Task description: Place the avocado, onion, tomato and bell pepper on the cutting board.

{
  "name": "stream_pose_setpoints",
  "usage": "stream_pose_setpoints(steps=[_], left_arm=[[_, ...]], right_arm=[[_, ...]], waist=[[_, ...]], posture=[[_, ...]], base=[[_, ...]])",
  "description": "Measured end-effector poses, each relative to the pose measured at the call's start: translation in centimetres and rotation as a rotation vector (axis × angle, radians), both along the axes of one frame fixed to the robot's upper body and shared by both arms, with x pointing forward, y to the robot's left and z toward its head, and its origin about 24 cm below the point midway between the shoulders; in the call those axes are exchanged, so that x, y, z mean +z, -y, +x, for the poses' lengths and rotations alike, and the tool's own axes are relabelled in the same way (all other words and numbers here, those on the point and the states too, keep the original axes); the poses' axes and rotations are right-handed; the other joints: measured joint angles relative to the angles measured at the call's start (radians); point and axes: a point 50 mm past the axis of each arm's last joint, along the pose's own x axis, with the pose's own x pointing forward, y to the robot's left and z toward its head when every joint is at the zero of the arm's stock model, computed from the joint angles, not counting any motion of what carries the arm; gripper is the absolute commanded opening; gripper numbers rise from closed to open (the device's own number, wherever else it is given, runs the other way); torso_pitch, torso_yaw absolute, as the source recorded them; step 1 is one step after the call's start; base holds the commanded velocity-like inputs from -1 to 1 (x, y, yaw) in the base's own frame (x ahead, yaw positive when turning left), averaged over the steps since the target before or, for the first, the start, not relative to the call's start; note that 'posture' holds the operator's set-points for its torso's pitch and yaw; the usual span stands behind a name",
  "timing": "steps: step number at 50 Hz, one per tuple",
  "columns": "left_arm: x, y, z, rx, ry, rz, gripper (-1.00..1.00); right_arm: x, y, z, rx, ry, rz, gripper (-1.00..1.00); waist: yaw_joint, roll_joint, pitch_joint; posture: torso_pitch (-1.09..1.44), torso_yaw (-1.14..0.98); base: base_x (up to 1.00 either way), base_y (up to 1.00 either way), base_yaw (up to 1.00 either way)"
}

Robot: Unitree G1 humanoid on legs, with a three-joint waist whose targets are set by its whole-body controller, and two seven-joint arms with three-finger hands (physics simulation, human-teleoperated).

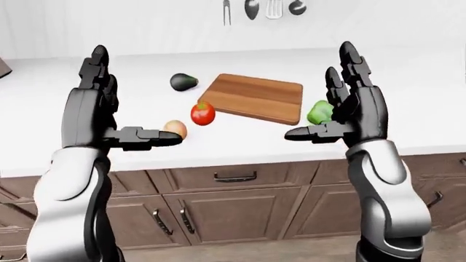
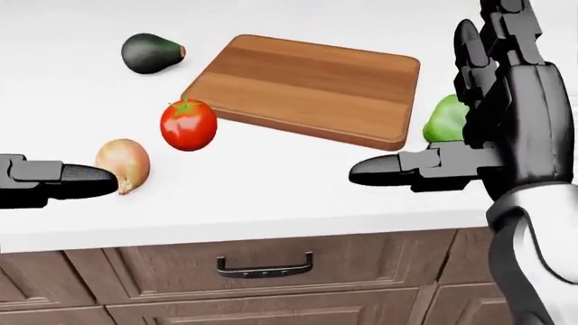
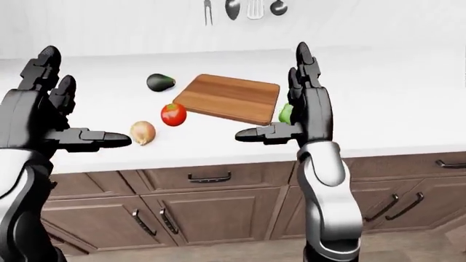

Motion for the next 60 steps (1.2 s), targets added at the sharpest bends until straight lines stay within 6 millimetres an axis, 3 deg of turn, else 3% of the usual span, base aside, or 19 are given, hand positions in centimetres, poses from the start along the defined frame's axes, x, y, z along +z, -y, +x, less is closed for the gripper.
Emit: stream_pose_setpoints(steps=[4, 7, 9, 10, 11, 14, 16, 18, 20, 25, 29, 42, 50, 60], left_arm=[[0.6, 0.2, -0.3, -0.008, 0.03, 0.011, 1.0], [1.0, 0.3, -0.5, -0.013, 0.052, 0.019, 1.0], [1.2, 0.2, -0.5, -0.01, 0.057, 0.021, 1.0], [1.2, 0.3, -0.4, -0.014, 0.057, 0.018, 1.0], [1.0, 0.4, -0.3, -0.023, 0.045, 0.014, 1.0], [0.7, 0.7, -0.1, -0.047, 0.023, 0.016, 1.0], [0.9, 0.6, 0.0, -0.044, 0.026, 0.015, 1.0], [0.9, 0.5, -0.1, -0.037, 0.032, 0.015, 1.0], [1.0, 0.5, -0.3, -0.034, 0.039, 0.017, 1.0], [0.7, 0.1, -0.4, -0.013, 0.022, 0.01, 1.0], [0.8, 0.0, -0.5, -0.008, 0.024, 0.01, 1.0], [1.1, 0.1, -0.9, -0.015, 0.036, 0.014, 1.0], [1.2, 0.0, -0.9, -0.011, 0.038, 0.017, 1.0], [1.1, 0.2, -0.8, -0.02, 0.038, 0.019, 1.0]], right_arm=[[0.4, 0.3, -0.2, -0.013, 0.025, -0.003, 1.0], [0.9, 0.3, -0.4, -0.015, 0.055, -0.005, 1.0], [1.1, 0.2, -0.4, -0.009, 0.062, -0.006, 1.0], [1.1, 0.3, -0.4, -0.012, 0.063, -0.008, 1.0], [1.0, 0.5, -0.3, -0.02, 0.056, -0.007, 1.0], [0.5, 0.9, -0.1, -0.044, 0.029, 0.006, 1.0], [0.7, 0.7, 0.0, -0.042, 0.034, 0.002, 1.0], [0.8, 0.5, -0.1, -0.033, 0.045, -0.001, 1.0], [0.9, 0.4, -0.2, -0.027, 0.055, -0.005, 1.0], [0.3, 0.1, -0.1, -0.009, 0.025, -0.003, 1.0], [0.7, 0.3, -0.3, -0.016, 0.047, -0.008, 1.0], [0.3, 2.4, -0.8, -0.113, 0.009, -0.085, 1.0], [0.7, 5.3, -1.6, -0.232, -0.003, -0.156, 1.0], [-1.1, 6.3, -1.2, -0.289, -0.044, -0.279, 1.0]], waist=[[0.001, -0.029, -0.013], [0.008, -0.064, -0.009], [0.012, -0.1, -0.012], [0.006, -0.106, -0.014], [-0.003, -0.093, -0.006], [-0.009, -0.101, 0.011], [-0.008, -0.092, 0.015], [-0.013, -0.073, 0.018], [-0.019, -0.04, 0.011], [-0.015, -0.066, -0.002], [-0.011, -0.072, -0.01], [-0.007, -0.073, -0.006], [-0.007, -0.075, -0.003], [-0.012, -0.074, -0.002]], posture=[[0.0, 0.0], [0.0, 0.0], [0.0, 0.0], [0.0, 0.0], [0.0, 0.0], [0.0, 0.0], [0.0, 0.0], [0.0, 0.0], [0.0, 0.0], [0.0, 0.0], [0.0, 0.0], [0.0, 0.0], [0.0, 0.0], [0.0, 0.0]], base=[[0.21, 0.0, 0.0], [0.2, 0.0, 0.0], [0.2, 0.0, 0.0], [0.2, 0.0, 0.0], [0.2, 0.0, 0.0], [0.0, 0.0, 0.0], [0.0, 0.0, 0.0], [0.0, 0.0, 0.0], [0.0, 0.0, 0.0], [0.0, 0.0, 0.0], [0.0, 0.0, 0.0], [0.0, 0.0, 0.0], [0.0, 0.0, 0.0], [0.0, 0.0, 0.0]])
